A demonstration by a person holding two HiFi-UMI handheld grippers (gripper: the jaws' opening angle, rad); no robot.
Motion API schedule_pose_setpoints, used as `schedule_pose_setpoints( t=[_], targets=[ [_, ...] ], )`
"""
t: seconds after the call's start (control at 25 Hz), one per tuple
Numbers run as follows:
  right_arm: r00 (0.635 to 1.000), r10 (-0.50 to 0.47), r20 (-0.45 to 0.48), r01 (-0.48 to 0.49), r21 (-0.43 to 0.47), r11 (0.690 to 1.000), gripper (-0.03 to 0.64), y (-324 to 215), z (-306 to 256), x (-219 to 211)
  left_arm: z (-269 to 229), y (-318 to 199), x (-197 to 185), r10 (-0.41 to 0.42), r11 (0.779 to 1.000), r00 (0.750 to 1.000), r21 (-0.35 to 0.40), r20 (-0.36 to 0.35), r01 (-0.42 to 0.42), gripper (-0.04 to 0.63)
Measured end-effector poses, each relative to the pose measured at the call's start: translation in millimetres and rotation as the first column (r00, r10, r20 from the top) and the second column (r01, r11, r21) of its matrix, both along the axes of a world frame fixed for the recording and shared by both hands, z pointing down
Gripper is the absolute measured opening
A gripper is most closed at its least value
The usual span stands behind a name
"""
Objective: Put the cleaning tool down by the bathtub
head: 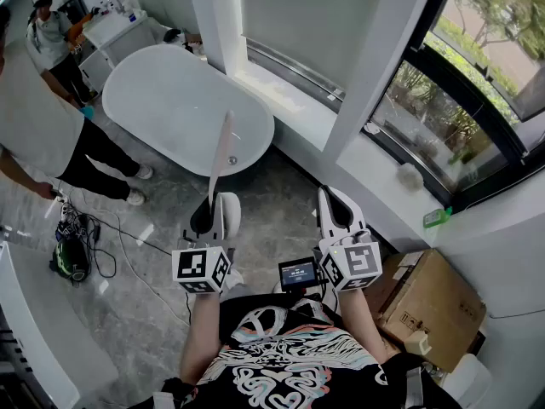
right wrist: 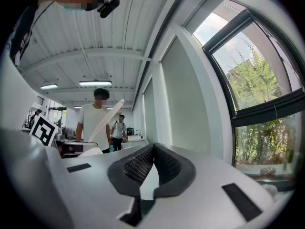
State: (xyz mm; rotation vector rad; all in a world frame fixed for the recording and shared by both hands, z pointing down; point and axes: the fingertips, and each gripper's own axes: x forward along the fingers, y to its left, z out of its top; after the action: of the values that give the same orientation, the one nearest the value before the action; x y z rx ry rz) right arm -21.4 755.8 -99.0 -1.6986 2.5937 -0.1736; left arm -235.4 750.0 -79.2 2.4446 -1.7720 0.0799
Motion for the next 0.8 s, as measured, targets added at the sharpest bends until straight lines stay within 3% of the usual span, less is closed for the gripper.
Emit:
schedule_pose_setpoints(
  t=[0.8],
  targets=[
    [0.999, 0.048, 0.011, -0.047, -0.047, 0.998, 0.028, -8, 17, 57, 5, -20, 61, 0.091, 0.995, 0.996, -0.032, 0.025, -0.090, 0.035]
  ],
)
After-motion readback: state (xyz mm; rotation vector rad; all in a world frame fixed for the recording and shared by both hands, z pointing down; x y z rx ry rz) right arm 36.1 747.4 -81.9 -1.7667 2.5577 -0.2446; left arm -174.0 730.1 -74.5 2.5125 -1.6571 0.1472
